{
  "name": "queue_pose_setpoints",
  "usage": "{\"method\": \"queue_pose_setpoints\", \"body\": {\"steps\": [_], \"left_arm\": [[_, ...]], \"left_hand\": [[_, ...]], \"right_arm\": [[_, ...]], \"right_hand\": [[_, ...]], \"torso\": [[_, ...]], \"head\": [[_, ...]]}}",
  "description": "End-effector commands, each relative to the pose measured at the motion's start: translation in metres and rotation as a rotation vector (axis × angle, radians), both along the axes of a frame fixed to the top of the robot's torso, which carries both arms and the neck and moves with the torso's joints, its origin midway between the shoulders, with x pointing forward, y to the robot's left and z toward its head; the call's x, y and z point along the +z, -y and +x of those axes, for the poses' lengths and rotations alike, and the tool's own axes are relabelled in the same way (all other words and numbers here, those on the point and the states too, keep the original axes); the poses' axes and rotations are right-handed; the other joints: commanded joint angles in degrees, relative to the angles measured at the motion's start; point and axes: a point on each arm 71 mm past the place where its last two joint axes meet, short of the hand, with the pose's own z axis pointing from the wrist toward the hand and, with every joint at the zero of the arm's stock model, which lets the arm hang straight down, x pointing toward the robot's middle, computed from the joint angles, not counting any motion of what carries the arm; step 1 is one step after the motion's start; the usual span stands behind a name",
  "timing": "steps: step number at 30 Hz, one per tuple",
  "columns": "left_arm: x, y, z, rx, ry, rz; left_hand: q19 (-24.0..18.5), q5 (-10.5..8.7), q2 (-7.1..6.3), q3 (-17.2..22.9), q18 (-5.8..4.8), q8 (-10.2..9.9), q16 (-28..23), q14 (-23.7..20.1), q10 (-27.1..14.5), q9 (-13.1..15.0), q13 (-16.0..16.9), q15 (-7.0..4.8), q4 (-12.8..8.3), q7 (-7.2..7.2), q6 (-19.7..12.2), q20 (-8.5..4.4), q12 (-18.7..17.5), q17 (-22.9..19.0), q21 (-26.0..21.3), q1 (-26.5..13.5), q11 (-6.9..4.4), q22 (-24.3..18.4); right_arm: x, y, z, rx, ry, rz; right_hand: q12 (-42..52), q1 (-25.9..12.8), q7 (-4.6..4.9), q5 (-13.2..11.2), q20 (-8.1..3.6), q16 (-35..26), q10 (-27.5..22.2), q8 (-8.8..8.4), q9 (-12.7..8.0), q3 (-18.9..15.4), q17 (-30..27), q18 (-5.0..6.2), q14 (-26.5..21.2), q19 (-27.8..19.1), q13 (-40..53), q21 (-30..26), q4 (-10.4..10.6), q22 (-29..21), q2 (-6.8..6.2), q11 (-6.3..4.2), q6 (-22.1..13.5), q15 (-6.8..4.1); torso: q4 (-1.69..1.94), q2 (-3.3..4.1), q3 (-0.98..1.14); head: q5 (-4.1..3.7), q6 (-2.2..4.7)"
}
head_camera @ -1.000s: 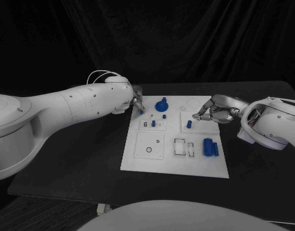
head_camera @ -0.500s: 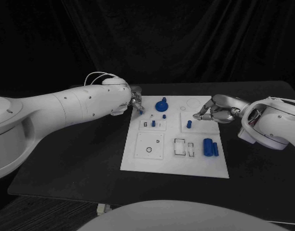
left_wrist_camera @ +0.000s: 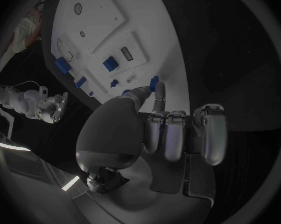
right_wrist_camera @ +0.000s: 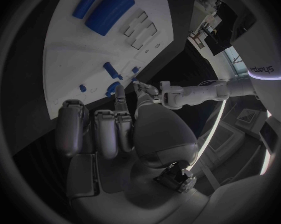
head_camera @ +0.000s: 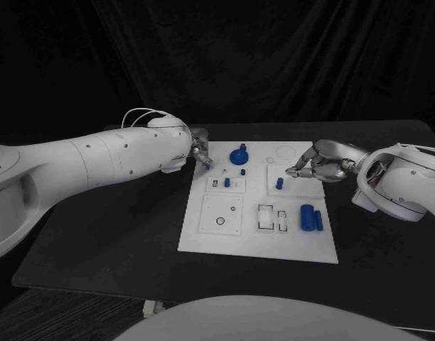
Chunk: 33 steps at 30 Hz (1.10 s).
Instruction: Assemble the parts on the task board
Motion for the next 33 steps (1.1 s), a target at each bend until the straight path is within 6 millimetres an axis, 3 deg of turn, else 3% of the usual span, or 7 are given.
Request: {"method": "queue_pose_setpoints", "body": {"steps": [1, 20, 33], "left_arm": [[0.005, 0.002, -0.002, 0.008, -0.001, 0.003], [0.016, 0.003, -0.035, 0.048, -0.059, -0.088], [0.021, -0.001, -0.041, 0.083, 0.012, -0.094]], "left_hand": [[0.81, 0.06, -0.35, 1.30, 0.03, -0.26, 0.15, 6.06, 5.50, 0.07, 14.49, -0.48, -0.89, -0.59, 0.60, -0.49, -0.41, 15.06, -0.10, -0.10, -0.46, 12.20], [0.21, 0.28, -0.52, 2.29, 0.29, -0.45, 0.15, 6.06, 4.86, 0.33, 13.80, -0.50, -0.84, -0.63, 0.58, -0.50, -1.38, 15.06, -1.22, -1.13, -0.50, 11.84], [0.02, 0.31, -0.62, 2.55, 0.37, -0.46, 0.15, 6.06, 4.59, 0.46, 13.51, -0.49, -0.70, -0.59, 0.65, -0.50, -1.79, 15.06, -1.59, -1.65, -0.46, 11.72]], "right_arm": [[-0.002, 0.001, -0.001, -0.008, -0.012, -0.010], [-0.002, 0.002, -0.001, -0.015, -0.011, -0.011], [-0.002, 0.000, -0.001, -0.014, -0.009, -0.008]], "right_hand": [[-0.39, -0.08, -0.09, 0.16, 0.12, -0.23, 2.04, 0.10, -0.05, -0.28, 7.99, 0.95, 4.22, -0.25, 0.08, -0.21, -0.06, 10.85, 0.45, -0.37, 0.40, -0.30], [-0.39, -0.08, -0.09, 0.16, 0.12, -0.23, 2.04, 0.10, -0.05, -0.28, 7.99, 0.95, 4.22, -0.25, 0.08, -0.21, -0.06, 10.85, 0.45, -0.37, 0.40, -0.30], [-0.39, -0.09, -0.08, 0.13, 0.13, -0.25, 2.04, 0.09, -0.05, -0.36, 7.96, 0.95, 4.20, -0.28, 0.11, -0.26, -0.06, 10.84, 0.46, -0.36, 0.40, -0.29]], "torso": [[-0.02, -0.01, 0.00], [-0.06, -0.02, 0.05], [-0.01, -0.07, 0.13]], "head": [[0.03, 0.00], [-0.07, 0.00], [0.28, 0.00]]}}
